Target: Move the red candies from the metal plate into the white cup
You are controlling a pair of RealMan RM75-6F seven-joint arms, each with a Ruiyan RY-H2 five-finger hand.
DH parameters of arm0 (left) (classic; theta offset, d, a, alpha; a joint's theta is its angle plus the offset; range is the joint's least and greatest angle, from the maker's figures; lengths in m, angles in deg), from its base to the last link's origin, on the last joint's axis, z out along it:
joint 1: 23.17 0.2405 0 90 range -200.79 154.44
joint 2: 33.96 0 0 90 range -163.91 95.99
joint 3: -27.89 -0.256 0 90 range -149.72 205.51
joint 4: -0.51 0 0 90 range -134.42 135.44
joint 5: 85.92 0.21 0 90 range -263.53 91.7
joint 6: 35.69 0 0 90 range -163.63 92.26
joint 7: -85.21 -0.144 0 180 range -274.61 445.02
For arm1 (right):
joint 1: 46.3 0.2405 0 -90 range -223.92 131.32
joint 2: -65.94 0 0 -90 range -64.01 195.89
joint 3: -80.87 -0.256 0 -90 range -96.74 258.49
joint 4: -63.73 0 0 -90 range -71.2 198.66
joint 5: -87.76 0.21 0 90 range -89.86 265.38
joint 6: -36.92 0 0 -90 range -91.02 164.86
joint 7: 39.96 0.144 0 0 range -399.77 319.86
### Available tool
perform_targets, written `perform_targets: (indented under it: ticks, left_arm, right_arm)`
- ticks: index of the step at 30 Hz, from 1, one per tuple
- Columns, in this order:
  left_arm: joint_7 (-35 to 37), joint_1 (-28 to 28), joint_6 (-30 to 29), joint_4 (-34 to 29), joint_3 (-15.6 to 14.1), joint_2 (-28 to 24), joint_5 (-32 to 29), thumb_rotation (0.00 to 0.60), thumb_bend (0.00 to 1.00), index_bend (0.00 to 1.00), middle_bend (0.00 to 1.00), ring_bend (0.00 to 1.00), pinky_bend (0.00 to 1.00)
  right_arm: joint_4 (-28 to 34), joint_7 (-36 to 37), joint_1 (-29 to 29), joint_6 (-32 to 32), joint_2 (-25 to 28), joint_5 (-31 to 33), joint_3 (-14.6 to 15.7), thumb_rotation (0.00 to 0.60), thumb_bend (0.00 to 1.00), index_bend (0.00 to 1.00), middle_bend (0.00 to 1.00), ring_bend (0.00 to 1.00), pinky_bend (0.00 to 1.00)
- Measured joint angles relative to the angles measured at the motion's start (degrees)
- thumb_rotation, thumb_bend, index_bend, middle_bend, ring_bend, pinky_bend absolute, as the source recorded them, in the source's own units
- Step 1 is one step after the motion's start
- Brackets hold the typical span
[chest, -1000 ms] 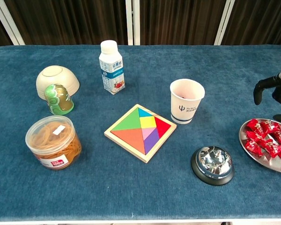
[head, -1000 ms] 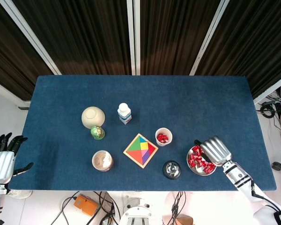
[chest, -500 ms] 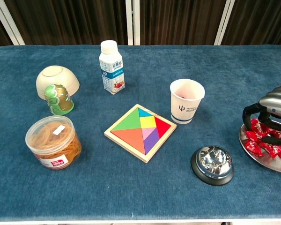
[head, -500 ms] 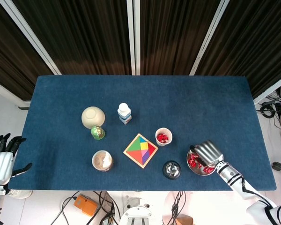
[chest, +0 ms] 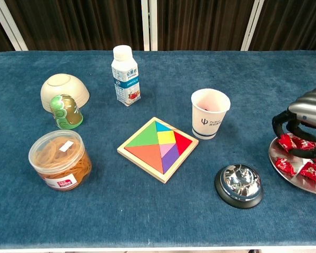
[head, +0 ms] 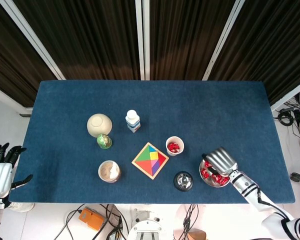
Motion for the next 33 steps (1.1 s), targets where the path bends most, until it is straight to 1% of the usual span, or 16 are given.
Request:
perform_targets:
  ticks: [4, 8, 10, 16, 21, 25, 29, 31, 33]
  left_arm:
    - [-0.1, -0.23, 0.07, -0.08, 0.08, 0.07, 0.24, 0.6, 0.02, 0.21, 0.17, 0.0, 0.0]
    - [-0.32, -0.37, 0.08, -0.34, 0.17, -0.05, 0.36, 0.6, 0.02, 0.21, 0.17, 0.0, 0.0]
    - [-0.44, -0.36, 0.05, -0.47, 0.2, -0.2, 0.31, 0.6, 0.02, 0.21, 0.17, 0.0, 0.0]
    - [-0.51, -0.09, 0.04, -0.6, 0.16, -0.48, -0.11, 0.6, 0.02, 0.21, 0.17, 0.0, 0.0]
    - [-0.37, -0.07, 0.15, -0.4, 0.11, -0.41, -0.16, 0.6, 0.02, 0.21, 0.17, 0.0, 0.0]
    - [-0.24, -0.01, 0.11, -0.25, 0.09, -0.35, -0.17, 0.6, 0.02, 0.21, 0.17, 0.0, 0.0]
    - [0.04, 0.15, 0.02, -0.04, 0.1, -0.36, -0.33, 0.6, 0.02, 0.21, 0.17, 0.0, 0.0]
    - [0.15, 0.16, 0.0, 0.07, 0.12, -0.33, -0.31, 0.6, 0.02, 0.21, 0.17, 0.0, 0.0]
    - [0.2, 0.09, 0.01, 0.14, 0.13, -0.25, -0.21, 0.6, 0.02, 0.21, 0.17, 0.0, 0.0]
  right_arm:
    - [2.64, 1.66, 0.73, -2.47, 1.56, -0.7, -2.85, 0.6, 0.52, 0.66, 0.86, 1.0, 1.0]
    - [4.46, 2.02, 2.98, -2.58, 1.8, -0.47, -6.25, 0.6, 0.52, 0.65, 0.86, 1.0, 1.0]
    - [5.17, 1.99, 4.69, -1.45, 1.46, 0.27, -7.8, 0.6, 0.52, 0.65, 0.86, 1.0, 1.0]
    - [5.38, -0.22, 9.2, 3.85, -1.73, 3.37, -10.24, 0.6, 0.52, 0.63, 0.86, 1.0, 1.0]
    - [4.18, -2.82, 11.11, 6.15, -4.69, 5.57, -10.94, 0.6, 0.52, 0.58, 0.86, 1.0, 1.0]
    - [3.18, -3.83, 11.99, 6.41, -6.29, 6.1, -10.99, 0.6, 0.52, 0.47, 0.86, 1.0, 1.0]
    - [3.4, -3.98, 11.7, 5.02, -6.05, 5.61, -10.66, 0.6, 0.52, 0.38, 0.86, 1.0, 1.0]
    - [3.8, -3.83, 11.22, 3.86, -5.43, 5.19, -10.44, 0.6, 0.52, 0.35, 0.86, 1.0, 1.0]
    - [4.31, -3.53, 10.57, 2.54, -4.65, 4.63, -10.14, 0.6, 0.52, 0.35, 0.86, 1.0, 1.0]
